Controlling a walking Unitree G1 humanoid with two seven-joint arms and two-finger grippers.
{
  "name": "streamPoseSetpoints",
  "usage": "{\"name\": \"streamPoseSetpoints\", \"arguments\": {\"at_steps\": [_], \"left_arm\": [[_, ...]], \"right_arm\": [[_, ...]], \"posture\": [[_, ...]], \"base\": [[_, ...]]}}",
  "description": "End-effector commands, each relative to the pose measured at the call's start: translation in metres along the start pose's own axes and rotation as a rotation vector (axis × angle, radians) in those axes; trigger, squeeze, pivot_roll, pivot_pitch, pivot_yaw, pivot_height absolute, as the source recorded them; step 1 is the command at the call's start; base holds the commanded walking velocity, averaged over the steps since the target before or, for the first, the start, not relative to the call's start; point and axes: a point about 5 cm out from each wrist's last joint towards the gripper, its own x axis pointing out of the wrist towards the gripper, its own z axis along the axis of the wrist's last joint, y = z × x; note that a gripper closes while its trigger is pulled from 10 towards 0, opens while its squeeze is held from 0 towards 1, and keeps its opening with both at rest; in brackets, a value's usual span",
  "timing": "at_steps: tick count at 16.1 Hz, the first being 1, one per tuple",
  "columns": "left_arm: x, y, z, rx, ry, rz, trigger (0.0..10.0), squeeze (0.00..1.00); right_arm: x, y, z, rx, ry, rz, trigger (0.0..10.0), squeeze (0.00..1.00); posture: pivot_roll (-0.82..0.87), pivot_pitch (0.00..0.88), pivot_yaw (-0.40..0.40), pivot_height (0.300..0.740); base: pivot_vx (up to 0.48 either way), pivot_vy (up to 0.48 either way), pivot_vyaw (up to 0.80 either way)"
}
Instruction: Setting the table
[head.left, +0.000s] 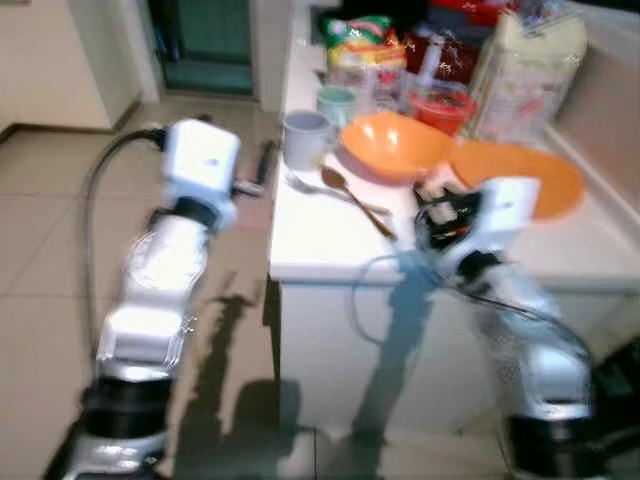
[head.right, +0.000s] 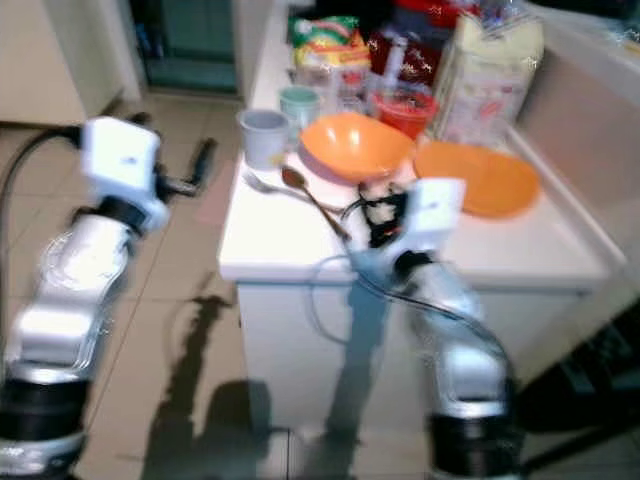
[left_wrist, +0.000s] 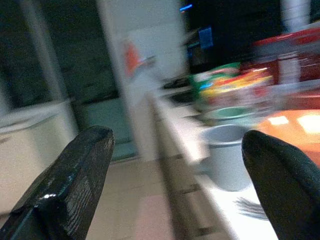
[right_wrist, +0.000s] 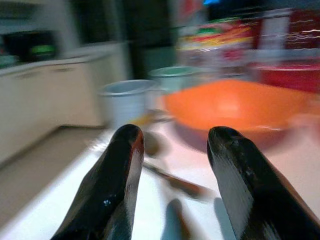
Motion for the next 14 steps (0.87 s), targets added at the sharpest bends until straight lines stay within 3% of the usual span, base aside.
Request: {"name": "streamPoseSetpoints", "arguments": {"at_steps": [1,4,7,11,14], "left_arm": [[0.003,-0.005,0.003,-0.019,-0.012,-0.013,10.0,0.0],[0.001,-0.009,0.001,-0.025,-0.006,-0.022,10.0,0.0],[0.0,-0.014,0.001,-0.037,-0.002,-0.045,10.0,0.0],[0.0,-0.014,-0.002,-0.083,0.003,-0.042,10.0,0.0],[0.001,-0.011,0.003,-0.1,-0.011,-0.051,10.0,0.0]], "right_arm": [[-0.004,-0.009,0.004,-0.016,0.0,-0.019,10.0,0.0],[-0.006,-0.012,0.004,-0.016,0.012,-0.019,10.0,0.0],[-0.009,-0.015,0.006,-0.015,0.007,-0.024,10.0,0.0],[-0.025,-0.017,0.015,-0.029,-0.001,-0.045,10.0,0.0],[-0.033,-0.018,0.019,-0.026,-0.002,-0.047,10.0,0.0]], "posture": [[0.07,0.0,-0.066,0.74],[0.07,0.0,-0.072,0.74],[0.06,0.0,-0.065,0.74],[0.02,0.0,-0.067,0.74],[0.02,0.0,-0.079,0.74]], "base": [[0.375,0.0,0.0],[0.371,0.0,0.0],[0.371,0.0,-0.7],[0.371,0.0,-0.12],[0.0,0.0,0.0]]}}
